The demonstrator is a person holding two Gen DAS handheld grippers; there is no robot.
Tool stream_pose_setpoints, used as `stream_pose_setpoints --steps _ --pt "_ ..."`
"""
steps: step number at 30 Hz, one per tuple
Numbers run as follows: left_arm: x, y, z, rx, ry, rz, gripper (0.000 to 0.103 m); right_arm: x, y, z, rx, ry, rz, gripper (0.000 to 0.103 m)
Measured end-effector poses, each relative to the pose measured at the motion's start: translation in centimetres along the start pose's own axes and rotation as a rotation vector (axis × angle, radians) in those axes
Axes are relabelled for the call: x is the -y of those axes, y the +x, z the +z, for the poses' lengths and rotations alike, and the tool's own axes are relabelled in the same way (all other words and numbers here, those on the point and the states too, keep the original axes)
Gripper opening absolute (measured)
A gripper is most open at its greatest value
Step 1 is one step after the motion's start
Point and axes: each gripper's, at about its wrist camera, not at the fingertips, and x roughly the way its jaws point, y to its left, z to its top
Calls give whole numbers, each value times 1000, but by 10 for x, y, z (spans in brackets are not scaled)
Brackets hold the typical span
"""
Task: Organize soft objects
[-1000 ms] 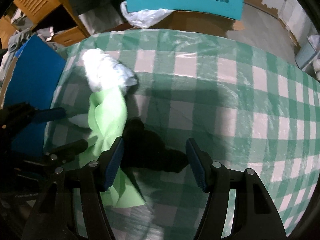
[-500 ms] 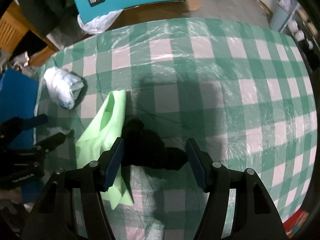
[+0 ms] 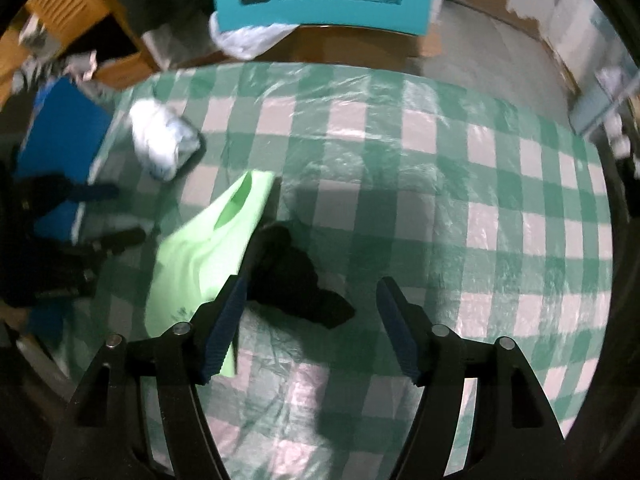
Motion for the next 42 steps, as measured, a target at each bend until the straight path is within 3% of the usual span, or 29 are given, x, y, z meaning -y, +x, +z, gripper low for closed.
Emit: stream_pose_setpoints --steps 2,10,11,13,18,29,38,42 --pt "1 0 -2 0 4 -31 23 -7 6 1 -9 -32 -12 69" --pt "2 -5 -4 -3 -5 -71 10 -18 24 3 3 -112 -28 68" --pt "0 -6 -5 -8 -16 -80 9 -19 25 3 1 -117 -22 66" --pt "-2 -8 -7 -9 -28 -87 9 -20 28 4 -13 -123 -7 48" --pt "-6 -15 -8 1 -53 -110 7 -22 25 3 -30 -94 9 37" --pt "-3 -41 -15 46 -65 -117 7 -8 -1 -4 -18 66 6 36" --pt "4 -61 -18 78 -61 -119 7 -3 -27 -11 31 112 -54 36" --pt "9 -70 -20 92 -56 -120 7 -9 -40 -18 47 83 -128 36"
